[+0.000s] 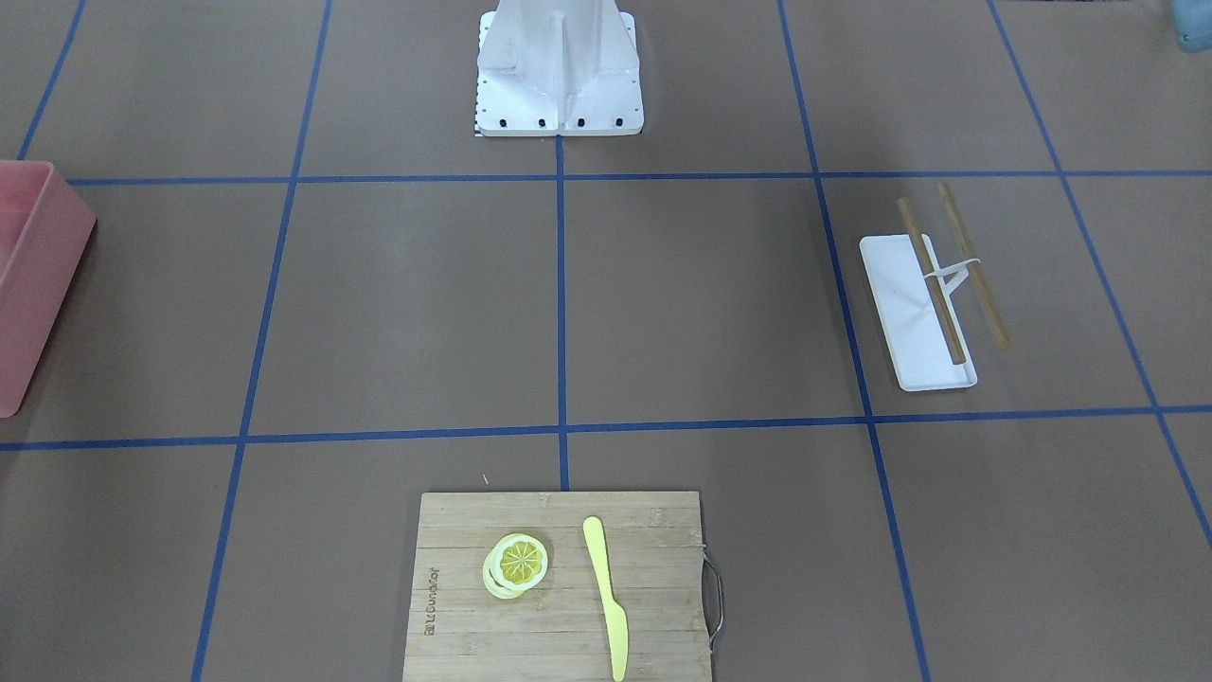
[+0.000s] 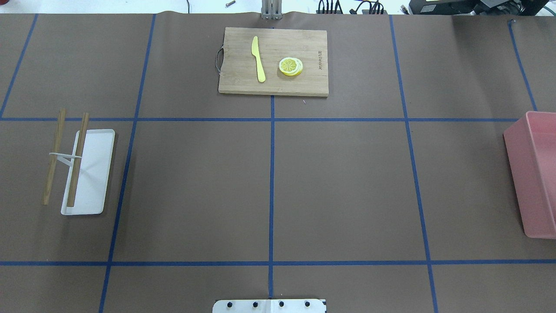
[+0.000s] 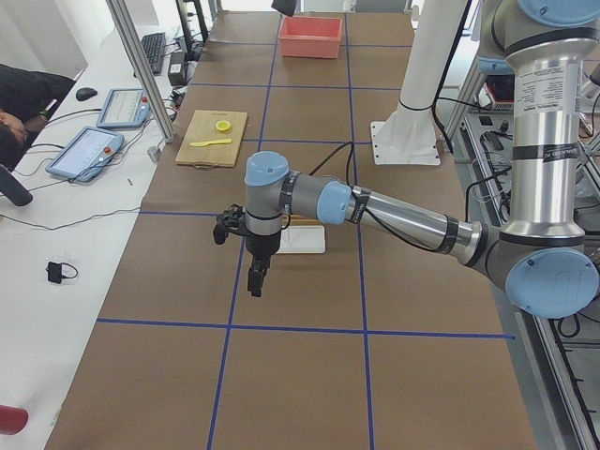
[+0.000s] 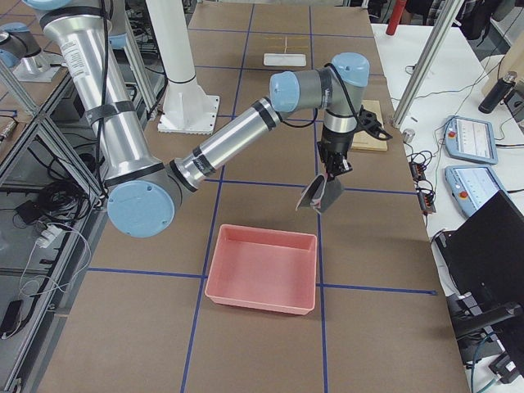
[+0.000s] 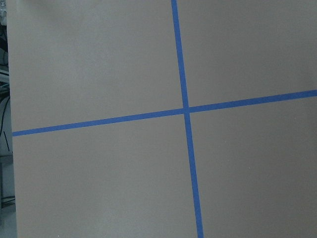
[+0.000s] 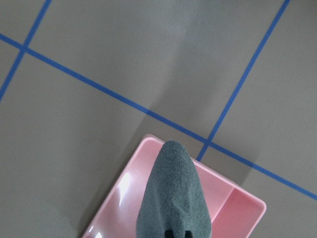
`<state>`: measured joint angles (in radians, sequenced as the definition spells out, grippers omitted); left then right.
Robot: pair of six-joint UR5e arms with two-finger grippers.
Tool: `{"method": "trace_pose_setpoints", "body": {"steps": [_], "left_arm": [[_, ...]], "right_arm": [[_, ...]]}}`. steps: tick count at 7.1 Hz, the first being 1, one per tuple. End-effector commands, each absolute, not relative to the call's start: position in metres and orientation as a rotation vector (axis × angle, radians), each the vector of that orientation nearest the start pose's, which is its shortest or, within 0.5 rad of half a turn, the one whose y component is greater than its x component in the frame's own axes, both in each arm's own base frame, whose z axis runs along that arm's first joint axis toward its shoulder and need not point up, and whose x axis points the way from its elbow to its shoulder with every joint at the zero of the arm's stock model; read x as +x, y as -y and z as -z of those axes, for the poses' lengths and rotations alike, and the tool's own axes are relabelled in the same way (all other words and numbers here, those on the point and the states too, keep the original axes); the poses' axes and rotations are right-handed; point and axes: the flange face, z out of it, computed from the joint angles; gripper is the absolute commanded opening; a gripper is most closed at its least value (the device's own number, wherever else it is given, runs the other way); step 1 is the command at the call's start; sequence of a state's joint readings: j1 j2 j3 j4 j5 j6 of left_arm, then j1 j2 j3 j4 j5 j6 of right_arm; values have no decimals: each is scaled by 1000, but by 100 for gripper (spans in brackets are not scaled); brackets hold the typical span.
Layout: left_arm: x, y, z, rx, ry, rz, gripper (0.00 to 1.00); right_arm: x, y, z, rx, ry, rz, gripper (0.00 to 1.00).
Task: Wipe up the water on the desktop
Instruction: 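Drop the cloth into the pink bin with the right gripper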
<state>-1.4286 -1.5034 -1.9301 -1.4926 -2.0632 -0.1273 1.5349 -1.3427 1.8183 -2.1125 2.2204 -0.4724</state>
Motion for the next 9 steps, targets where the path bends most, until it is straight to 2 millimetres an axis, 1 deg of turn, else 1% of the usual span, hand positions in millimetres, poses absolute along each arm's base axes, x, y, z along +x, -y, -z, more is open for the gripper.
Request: {"method": "trace_pose_setpoints", "body": {"steps": [1,2,3,4,5,6,7,8,9], "left_arm": [[-18,470,-537,137,-540,-69,98],[-18,469,-539,134,-542,-68,98],[-18,469,-537,137,-543,-69,98],[-18,469,-537,137,-543,-68,98],[-18,469,-539,134,-542,-68,98],[-17,470,-539,134,-543,-70,98],[-18,470,-539,134,-543,-67,98],[-18,470,-539,133,-542,-68,98],[-18,470,-540,131,-542,-69,98]], "right_arm": [[41,496,-577,-26,676,481,0],[36,488,-588,4,669,495,0],[32,472,-603,-20,681,499,0],[18,465,-604,-30,686,533,0],[7,455,-611,-54,700,549,0],[-2,455,-609,-57,703,565,37],[-6,458,-606,-52,699,580,99],[-6,460,-605,-8,696,592,100],[-8,468,-601,45,697,604,100]]}}
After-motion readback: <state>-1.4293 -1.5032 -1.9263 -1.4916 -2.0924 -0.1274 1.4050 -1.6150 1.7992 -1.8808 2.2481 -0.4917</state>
